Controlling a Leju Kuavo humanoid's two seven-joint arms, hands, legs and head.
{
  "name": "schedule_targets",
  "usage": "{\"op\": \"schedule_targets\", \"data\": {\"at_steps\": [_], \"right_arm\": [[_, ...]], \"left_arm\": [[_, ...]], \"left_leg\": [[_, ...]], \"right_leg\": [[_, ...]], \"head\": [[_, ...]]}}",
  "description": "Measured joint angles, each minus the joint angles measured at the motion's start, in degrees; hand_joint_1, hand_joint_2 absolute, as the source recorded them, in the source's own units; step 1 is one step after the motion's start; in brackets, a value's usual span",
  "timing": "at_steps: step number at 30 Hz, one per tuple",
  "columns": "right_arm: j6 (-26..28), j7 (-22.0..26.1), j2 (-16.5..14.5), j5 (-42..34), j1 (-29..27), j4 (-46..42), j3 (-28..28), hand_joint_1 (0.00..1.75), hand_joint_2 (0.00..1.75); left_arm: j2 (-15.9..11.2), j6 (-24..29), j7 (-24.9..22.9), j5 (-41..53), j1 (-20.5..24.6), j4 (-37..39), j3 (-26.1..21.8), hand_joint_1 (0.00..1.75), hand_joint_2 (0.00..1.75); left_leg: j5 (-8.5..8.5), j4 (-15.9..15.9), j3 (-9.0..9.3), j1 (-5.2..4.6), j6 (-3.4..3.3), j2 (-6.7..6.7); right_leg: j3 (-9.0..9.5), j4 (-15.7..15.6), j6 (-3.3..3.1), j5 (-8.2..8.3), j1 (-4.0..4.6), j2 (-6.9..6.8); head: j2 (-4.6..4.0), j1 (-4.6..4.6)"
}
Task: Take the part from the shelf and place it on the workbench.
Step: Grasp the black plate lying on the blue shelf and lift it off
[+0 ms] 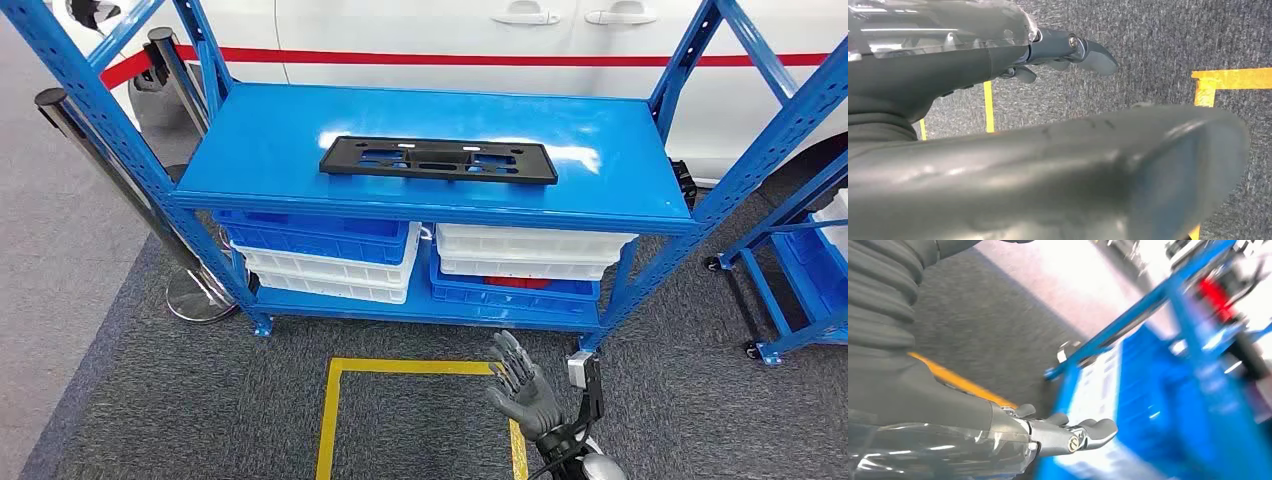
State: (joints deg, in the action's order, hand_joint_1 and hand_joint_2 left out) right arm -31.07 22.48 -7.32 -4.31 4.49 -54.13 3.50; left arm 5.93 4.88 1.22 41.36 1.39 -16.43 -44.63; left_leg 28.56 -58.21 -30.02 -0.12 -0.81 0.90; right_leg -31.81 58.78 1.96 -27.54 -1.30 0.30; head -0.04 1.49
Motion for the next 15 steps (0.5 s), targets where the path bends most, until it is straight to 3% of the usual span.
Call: {"op": "schedule_targets", "data": {"at_steps": [15], "right_arm": [[-8.2, 7.7, -0.6, -6.3, 2.1, -22.1, -15.1, 0.0, 1.75]], "left_arm": [[1.7, 2.4, 1.1, 9.1, 2.2, 1.8, -10.3, 0.0, 0.0]], "left_leg": [[0.01, -0.2, -0.04, -0.15, -0.02, 0.0]], "right_leg": [[-0.01, -0.1, 0.04, 0.07, -0.12, 0.0]], "head": [[0.0, 0.0]]}}
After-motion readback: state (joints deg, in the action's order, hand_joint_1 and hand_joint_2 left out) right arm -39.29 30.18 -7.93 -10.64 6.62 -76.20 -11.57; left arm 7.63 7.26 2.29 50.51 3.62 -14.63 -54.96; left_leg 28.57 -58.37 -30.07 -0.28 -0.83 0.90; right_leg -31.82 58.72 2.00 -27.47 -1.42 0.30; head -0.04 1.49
